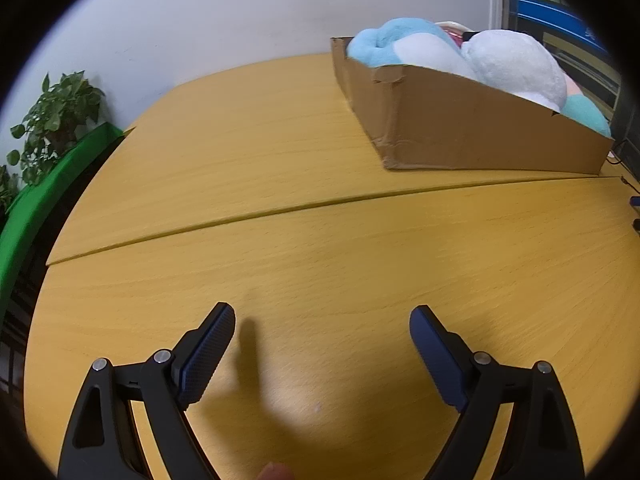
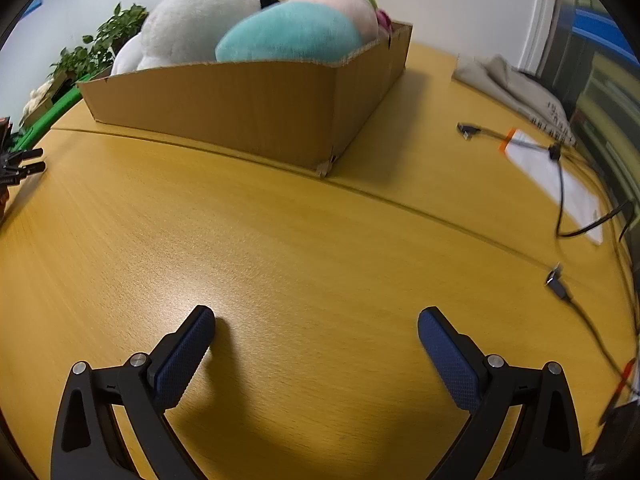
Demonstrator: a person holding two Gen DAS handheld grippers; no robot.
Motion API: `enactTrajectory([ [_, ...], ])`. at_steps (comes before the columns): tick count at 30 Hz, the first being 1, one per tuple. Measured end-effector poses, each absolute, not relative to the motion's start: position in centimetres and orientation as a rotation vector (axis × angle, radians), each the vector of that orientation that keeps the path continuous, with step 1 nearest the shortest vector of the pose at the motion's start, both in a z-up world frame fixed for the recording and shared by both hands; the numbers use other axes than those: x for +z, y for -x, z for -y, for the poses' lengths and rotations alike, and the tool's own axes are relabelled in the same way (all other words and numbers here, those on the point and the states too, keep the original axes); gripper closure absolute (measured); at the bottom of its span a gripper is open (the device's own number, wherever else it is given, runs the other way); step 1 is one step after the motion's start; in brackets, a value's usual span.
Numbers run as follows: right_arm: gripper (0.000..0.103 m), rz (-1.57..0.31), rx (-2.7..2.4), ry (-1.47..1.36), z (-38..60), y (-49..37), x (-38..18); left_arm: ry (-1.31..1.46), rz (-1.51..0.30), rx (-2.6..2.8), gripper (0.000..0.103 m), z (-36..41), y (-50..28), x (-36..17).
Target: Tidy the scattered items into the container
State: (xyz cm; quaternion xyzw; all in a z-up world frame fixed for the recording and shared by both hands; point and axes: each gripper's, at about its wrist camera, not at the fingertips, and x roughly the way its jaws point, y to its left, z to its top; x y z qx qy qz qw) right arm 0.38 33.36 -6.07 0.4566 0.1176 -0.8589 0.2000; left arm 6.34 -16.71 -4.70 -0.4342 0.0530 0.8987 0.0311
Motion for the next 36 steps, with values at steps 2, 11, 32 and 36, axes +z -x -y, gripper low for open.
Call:
enactTrajectory([
  [2,0.0,-0.305,-2.405,-1.243,-33.2,-0.5,-6.0,1.35,-0.127,2.75,0.01,16.9,-6.1,-5.0],
  [11,0.0,-0.294,-2.458,-1.229,-31.8,-1.7,-5.7,1.416,-0.005,2.771,0.0,18.6,-5.1,-5.3],
  [32,0.0,-0.317,-2.415,-1.209,-32.6,-0.5,-5.8,1.357,-0.109,2.649,0.0,20.9,-2.4,-5.3],
  [36,0.0,-0.335,-2.381,-1.191,-32.4,0.0,-5.8,1.351,-0.113,2.65,0.0,20.5,-3.5,-5.6],
])
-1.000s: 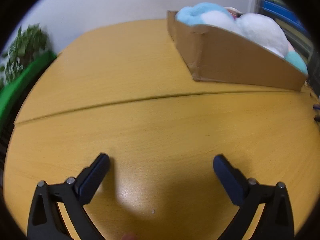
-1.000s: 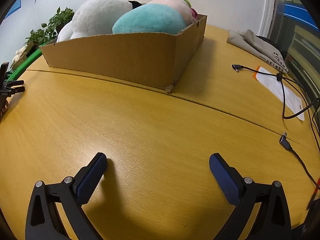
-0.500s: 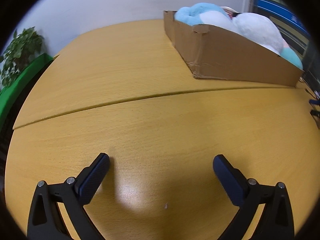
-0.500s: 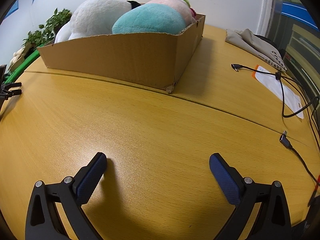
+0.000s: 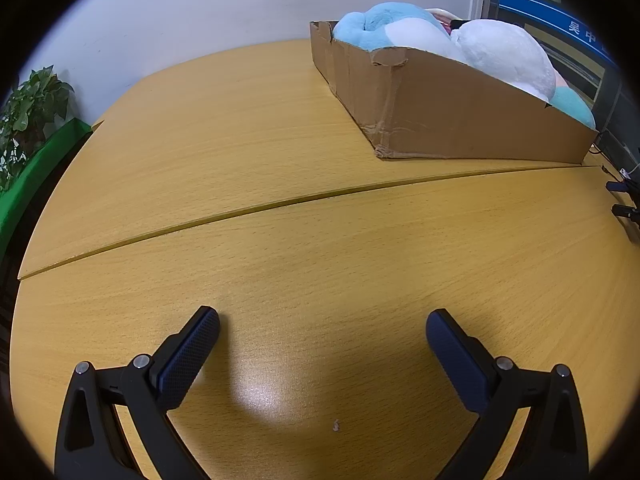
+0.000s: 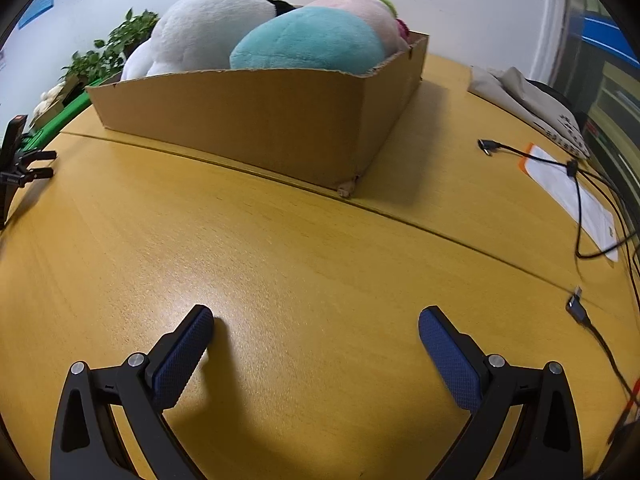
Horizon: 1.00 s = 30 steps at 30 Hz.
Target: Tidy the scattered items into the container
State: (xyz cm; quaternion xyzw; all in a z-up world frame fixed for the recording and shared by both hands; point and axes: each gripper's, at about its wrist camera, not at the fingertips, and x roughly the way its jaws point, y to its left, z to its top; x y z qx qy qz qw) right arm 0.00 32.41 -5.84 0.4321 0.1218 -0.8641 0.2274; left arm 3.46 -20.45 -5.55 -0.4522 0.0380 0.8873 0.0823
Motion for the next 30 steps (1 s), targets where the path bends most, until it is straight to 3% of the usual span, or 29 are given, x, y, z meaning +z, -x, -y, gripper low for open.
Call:
enactTrajectory([
  [30,0.0,-0.349,-2.364,-1.181,-32.4,0.1,-5.9,1.344,-0.121,2.654,0.0,20.5,-5.2,-5.9],
])
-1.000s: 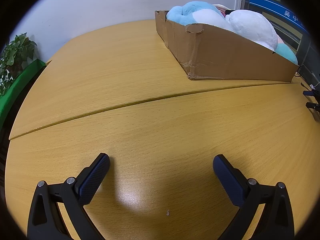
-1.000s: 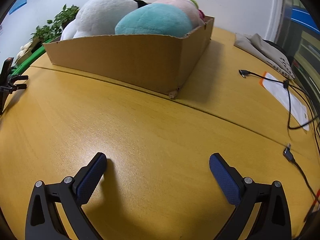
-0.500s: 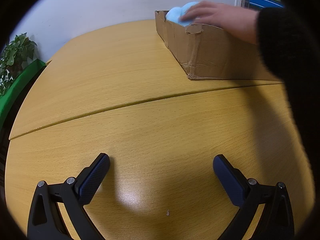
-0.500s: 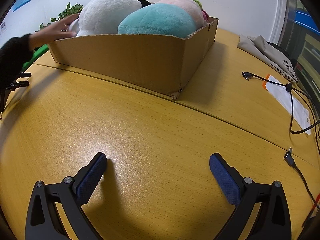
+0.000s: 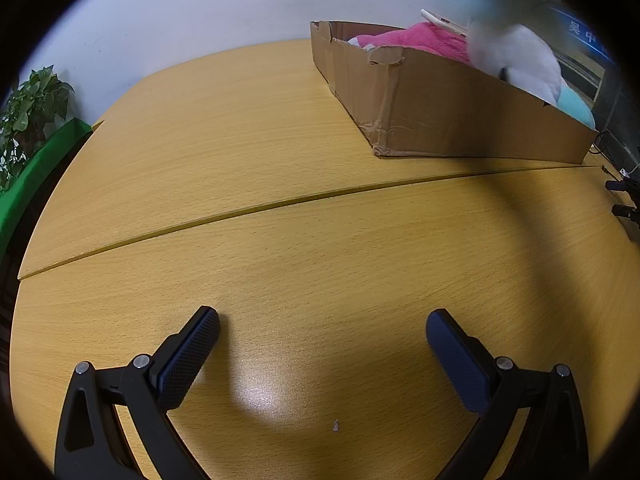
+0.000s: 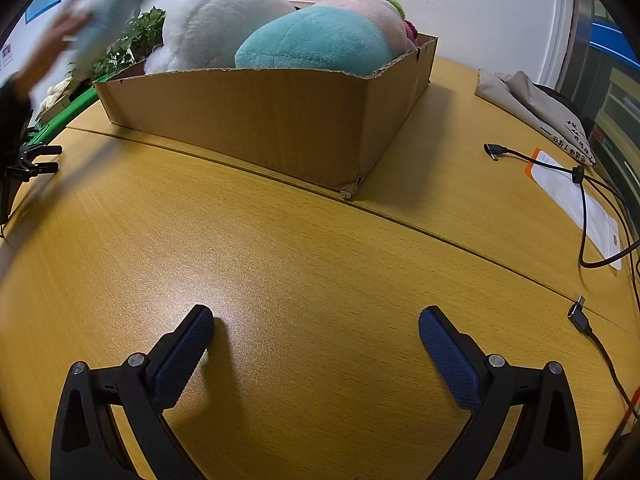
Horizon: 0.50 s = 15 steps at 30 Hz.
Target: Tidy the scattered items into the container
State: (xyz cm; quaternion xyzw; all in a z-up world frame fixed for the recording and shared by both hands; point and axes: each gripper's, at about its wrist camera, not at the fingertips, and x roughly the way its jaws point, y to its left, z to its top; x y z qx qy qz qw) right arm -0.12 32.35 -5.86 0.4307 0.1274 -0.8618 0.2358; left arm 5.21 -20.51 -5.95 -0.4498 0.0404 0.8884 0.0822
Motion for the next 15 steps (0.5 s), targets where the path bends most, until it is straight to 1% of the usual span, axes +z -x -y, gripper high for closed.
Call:
enactTrajectory([
  [15,0.0,-0.349,-2.364,-1.181,-32.3,0.23,-5.85,1.343,-0.12,2.655,0.0,20.54,-5.54,-5.85],
])
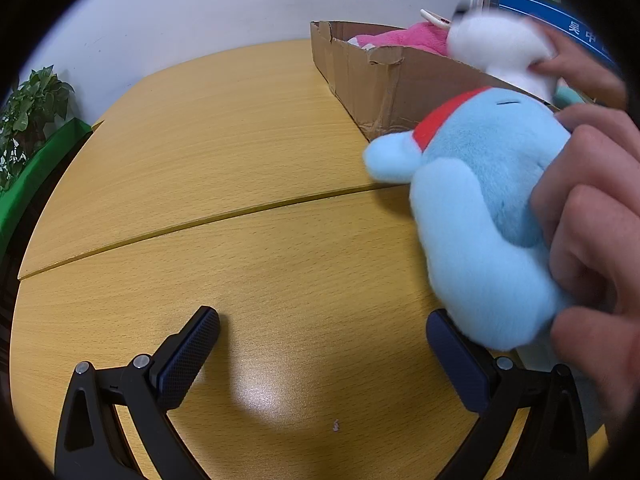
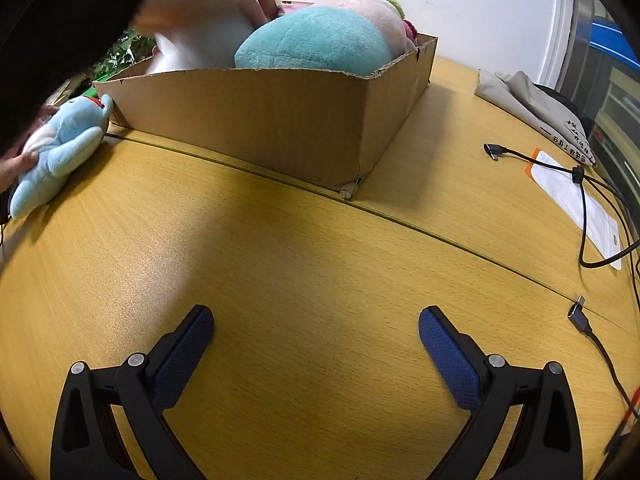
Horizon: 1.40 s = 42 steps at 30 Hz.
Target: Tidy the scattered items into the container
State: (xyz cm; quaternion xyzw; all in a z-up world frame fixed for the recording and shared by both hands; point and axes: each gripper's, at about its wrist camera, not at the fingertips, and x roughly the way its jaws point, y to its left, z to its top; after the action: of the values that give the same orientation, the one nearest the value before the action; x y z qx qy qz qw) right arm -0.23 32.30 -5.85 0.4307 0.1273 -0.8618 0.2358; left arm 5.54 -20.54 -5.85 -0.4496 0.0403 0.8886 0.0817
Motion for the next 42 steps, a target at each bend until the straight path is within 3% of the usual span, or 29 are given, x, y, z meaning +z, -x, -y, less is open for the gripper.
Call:
enactTrajectory([
  [42,0.0,-0.349,-2.366,-1.182,-32.2,0.2,-5.9,1.34,-0.133,2.639,0.0,21.1,-7.1,-5.6],
])
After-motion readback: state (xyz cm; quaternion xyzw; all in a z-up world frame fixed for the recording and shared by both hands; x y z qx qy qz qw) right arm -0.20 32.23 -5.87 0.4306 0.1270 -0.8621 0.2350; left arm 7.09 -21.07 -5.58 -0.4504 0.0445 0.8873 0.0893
